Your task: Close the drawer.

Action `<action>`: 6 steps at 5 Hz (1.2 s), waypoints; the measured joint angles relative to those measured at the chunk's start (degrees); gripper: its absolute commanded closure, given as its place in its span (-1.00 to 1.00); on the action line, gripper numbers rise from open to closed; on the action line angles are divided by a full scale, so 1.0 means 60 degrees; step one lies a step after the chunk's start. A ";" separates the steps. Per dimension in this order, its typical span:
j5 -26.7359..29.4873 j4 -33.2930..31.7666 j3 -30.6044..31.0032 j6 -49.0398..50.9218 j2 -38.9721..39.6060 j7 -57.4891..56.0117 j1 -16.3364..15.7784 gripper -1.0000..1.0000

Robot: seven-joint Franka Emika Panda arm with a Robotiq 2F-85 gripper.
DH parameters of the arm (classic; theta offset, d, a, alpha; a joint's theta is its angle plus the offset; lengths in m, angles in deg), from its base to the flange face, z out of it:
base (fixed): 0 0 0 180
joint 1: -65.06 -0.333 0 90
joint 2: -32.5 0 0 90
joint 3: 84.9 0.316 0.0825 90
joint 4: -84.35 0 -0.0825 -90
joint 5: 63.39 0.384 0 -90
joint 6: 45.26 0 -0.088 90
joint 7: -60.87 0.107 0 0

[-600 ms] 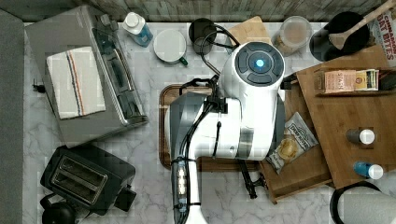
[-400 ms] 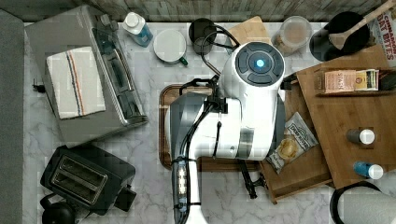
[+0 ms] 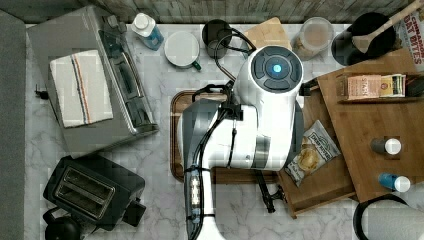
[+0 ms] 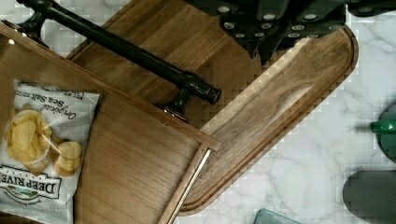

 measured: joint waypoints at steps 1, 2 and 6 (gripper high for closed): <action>-0.0010 -0.0625 0.0003 -0.1026 -0.0147 -0.1172 0.0008 1.00; -0.0010 -0.1464 0.0003 -0.1849 -0.0428 -0.3080 -0.0009 1.00; 0.0000 -0.5008 0.0619 -0.4544 -0.1546 -0.6952 0.0001 1.00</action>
